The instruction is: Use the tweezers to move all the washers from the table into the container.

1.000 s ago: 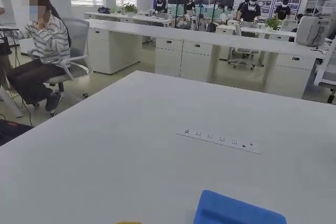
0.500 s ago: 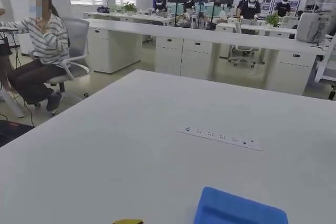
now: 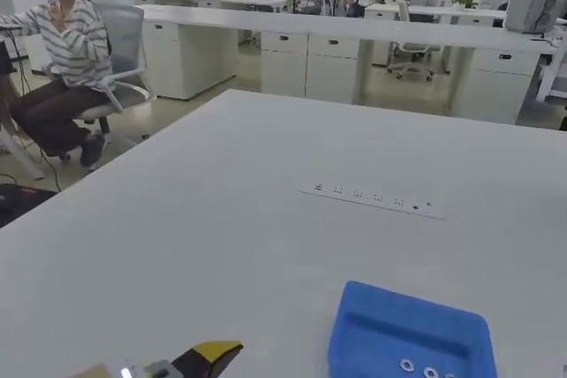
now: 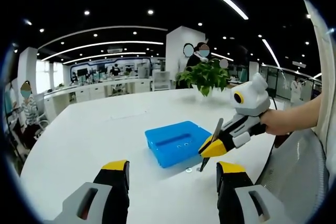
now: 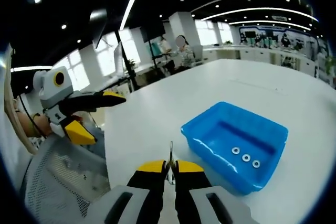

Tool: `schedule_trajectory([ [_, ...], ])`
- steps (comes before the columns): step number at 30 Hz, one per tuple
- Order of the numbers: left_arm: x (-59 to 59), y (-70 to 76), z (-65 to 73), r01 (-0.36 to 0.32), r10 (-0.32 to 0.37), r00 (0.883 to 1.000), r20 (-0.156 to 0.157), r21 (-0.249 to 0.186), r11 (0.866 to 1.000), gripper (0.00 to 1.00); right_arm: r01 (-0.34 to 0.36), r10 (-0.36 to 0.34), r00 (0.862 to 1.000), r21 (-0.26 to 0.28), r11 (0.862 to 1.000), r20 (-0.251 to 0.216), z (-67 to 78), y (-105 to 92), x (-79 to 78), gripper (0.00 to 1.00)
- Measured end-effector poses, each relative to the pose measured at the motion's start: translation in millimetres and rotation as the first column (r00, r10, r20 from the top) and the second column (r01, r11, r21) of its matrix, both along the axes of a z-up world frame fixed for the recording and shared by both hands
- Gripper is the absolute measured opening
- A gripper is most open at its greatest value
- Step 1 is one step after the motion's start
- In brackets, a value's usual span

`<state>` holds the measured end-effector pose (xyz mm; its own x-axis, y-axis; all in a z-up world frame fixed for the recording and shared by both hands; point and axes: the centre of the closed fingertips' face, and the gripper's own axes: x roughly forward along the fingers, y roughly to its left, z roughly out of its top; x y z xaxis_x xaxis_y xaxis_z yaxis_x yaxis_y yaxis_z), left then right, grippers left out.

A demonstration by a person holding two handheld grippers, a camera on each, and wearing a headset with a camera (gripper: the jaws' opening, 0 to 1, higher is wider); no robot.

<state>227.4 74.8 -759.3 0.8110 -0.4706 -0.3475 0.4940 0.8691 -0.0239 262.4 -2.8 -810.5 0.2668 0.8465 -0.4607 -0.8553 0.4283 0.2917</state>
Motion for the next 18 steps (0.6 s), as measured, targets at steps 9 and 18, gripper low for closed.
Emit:
schedule_trajectory([
  [9,2.7,7.3,1.7,-0.039,0.039,0.999,0.003,-0.019,0.999,0.67,0.083,-0.071,0.988,0.086,0.993,-0.134,2.3,-14.2,8.7,0.03],
  [18,4.3,16.8,6.5,-0.088,0.089,0.996,0.019,-0.049,0.995,0.67,0.116,-0.088,0.975,0.13,0.985,-0.204,12.8,-16.0,14.2,0.03],
])
